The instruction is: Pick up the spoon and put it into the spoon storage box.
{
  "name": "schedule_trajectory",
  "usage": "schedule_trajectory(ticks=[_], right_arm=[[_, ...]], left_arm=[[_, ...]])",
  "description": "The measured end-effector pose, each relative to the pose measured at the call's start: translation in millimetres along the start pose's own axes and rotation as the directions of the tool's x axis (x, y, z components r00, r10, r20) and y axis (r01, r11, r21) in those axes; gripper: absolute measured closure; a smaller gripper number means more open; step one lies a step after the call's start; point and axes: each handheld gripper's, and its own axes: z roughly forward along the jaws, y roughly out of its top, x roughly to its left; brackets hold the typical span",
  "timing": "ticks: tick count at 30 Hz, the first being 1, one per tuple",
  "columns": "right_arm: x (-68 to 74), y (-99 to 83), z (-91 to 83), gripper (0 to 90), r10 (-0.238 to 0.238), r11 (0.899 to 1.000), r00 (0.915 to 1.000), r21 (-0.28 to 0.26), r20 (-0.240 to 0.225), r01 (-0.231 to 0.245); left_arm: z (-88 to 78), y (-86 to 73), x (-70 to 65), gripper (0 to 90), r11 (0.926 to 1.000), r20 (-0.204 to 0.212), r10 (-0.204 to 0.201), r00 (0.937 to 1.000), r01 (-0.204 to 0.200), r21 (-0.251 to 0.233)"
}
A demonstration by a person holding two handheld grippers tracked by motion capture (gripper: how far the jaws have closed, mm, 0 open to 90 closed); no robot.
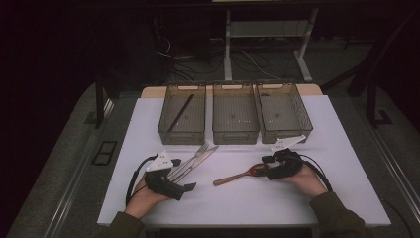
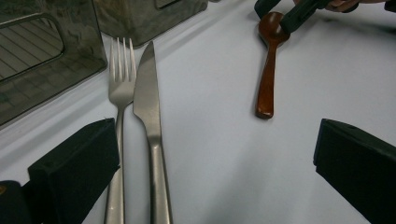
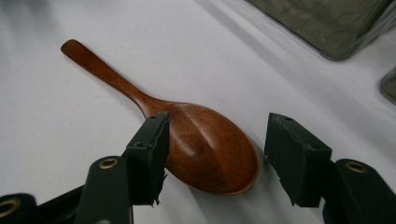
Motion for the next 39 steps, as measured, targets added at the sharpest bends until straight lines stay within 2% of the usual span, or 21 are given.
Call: schedule_trajectory(ticks=[5,10,17,31,39], right_arm=[[1.2,-1.7,1.3,39.9,-0.028,0.999,0.9996,0.029,0.005,0.028],[4.2,-2.2,0.9,43.2,-0.076,0.996,0.9970,0.043,0.012,0.076],[9.6,-3.2,-0.7,54.7,-0.127,0.990,0.9918,0.058,-0.014,0.128],[14.2,-5.4,-4.1,69.5,-0.164,0.983,0.9859,0.075,-0.033,0.166],[13.9,-7.9,-6.4,77.0,-0.154,0.985,0.9866,0.074,-0.052,0.158]], left_arm=[[-0.1,-0.2,-0.1,0.0,1.0000,0.001,0.000,1.0000,0.000,0.001],[0.1,-0.3,-0.2,0.0,1.0000,0.000,0.000,1.0000,0.000,-0.002],[0.2,-0.3,-0.6,0.0,1.0000,0.000,0.005,1.0000,-0.005,0.003],[0.0,-0.9,-0.8,0.0,1.0000,0.002,0.007,1.0000,-0.007,0.004],[0.7,-1.1,-1.2,0.0,0.9999,0.005,0.012,0.9999,-0.012,0.008]])
